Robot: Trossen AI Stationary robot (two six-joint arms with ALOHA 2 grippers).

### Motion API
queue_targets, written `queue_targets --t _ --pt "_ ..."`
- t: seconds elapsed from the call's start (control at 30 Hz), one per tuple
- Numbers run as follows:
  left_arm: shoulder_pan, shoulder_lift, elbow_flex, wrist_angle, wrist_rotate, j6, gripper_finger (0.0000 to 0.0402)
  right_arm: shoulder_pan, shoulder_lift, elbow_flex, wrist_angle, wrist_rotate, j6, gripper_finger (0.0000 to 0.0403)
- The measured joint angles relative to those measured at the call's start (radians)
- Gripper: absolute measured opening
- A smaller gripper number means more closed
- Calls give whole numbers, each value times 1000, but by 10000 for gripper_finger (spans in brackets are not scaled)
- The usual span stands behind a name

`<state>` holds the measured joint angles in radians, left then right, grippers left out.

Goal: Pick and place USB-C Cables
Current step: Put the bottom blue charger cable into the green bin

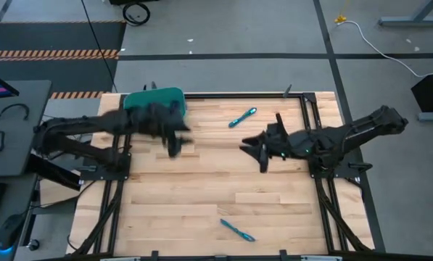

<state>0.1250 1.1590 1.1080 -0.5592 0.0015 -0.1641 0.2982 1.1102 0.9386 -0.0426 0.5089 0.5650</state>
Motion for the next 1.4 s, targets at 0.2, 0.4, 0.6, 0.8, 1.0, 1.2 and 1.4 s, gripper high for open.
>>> queue_targets --t 0.2,0.4,0.6,0.8,1.0,1.2,1.4 --pt "-347 91 1 265 -155 -4 195 183 -4 0 -31 -3 8 152" --pt "-557 253 0 483 -163 -8 181 376 -2 -32 -21 55 51 150" --pt "-658 434 0 625 -185 -122 168 532 -3 -113 -11 140 189 150" --pt "-681 584 24 768 -185 -168 155 643 18 -137 8 187 297 150" --pt "-673 709 139 736 -182 -139 143 713 83 -137 57 266 331 150" --pt "-660 823 270 619 -181 -139 142 735 194 -137 105 275 382 150" --pt "-651 907 345 518 -149 -139 142 740 297 -137 134 269 466 150"
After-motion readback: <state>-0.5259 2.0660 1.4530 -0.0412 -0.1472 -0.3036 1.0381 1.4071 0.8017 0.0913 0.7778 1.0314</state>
